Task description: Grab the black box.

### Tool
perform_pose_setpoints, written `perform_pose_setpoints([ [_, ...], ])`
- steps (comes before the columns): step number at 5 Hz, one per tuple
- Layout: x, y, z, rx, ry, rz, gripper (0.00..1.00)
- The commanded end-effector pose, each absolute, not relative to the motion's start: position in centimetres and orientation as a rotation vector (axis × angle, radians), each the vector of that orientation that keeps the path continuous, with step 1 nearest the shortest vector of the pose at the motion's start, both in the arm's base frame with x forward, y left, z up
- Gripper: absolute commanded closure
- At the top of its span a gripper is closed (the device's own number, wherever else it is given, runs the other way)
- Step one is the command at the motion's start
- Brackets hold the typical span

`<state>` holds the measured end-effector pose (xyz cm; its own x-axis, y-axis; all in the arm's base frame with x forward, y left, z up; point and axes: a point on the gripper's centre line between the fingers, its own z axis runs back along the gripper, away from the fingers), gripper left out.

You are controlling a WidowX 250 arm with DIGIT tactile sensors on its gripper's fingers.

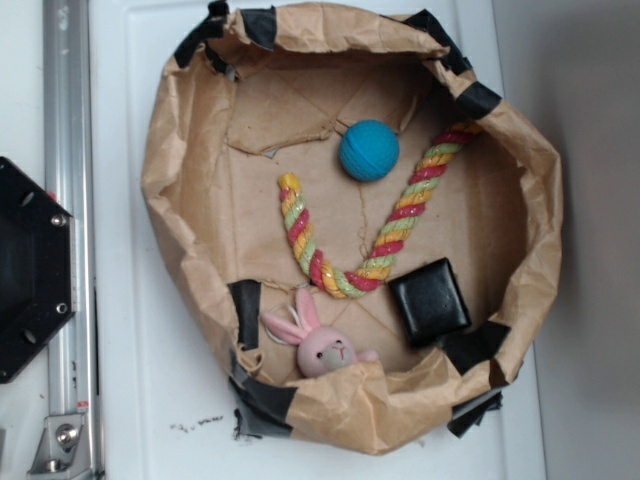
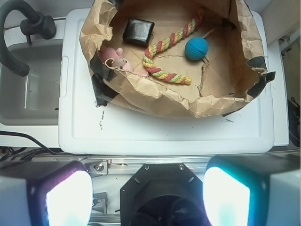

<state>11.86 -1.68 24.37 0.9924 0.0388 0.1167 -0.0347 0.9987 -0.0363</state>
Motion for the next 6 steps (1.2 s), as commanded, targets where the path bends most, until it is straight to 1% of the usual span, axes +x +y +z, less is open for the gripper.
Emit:
perform_pose_setpoints([
  [1,11.9,-1.7,24.4,-0.034,-0.118,0.037,0.0],
  [2,16.9,-0.9,23.2,0.128,-0.152,-0.182,0.0],
  [3,21.9,-1.3,21.7,0.19,-0.201,-0.322,0.0],
  [4,26.2,-2.7,18.6,0.157,-0.231,-0.569,0.0],
  [5,26.9,-2.6,15.9,0.212,-0.157,-0.838,0.0],
  [6,27.7,-0.4,13.9,0.235,-0.157,-0.943,0.0],
])
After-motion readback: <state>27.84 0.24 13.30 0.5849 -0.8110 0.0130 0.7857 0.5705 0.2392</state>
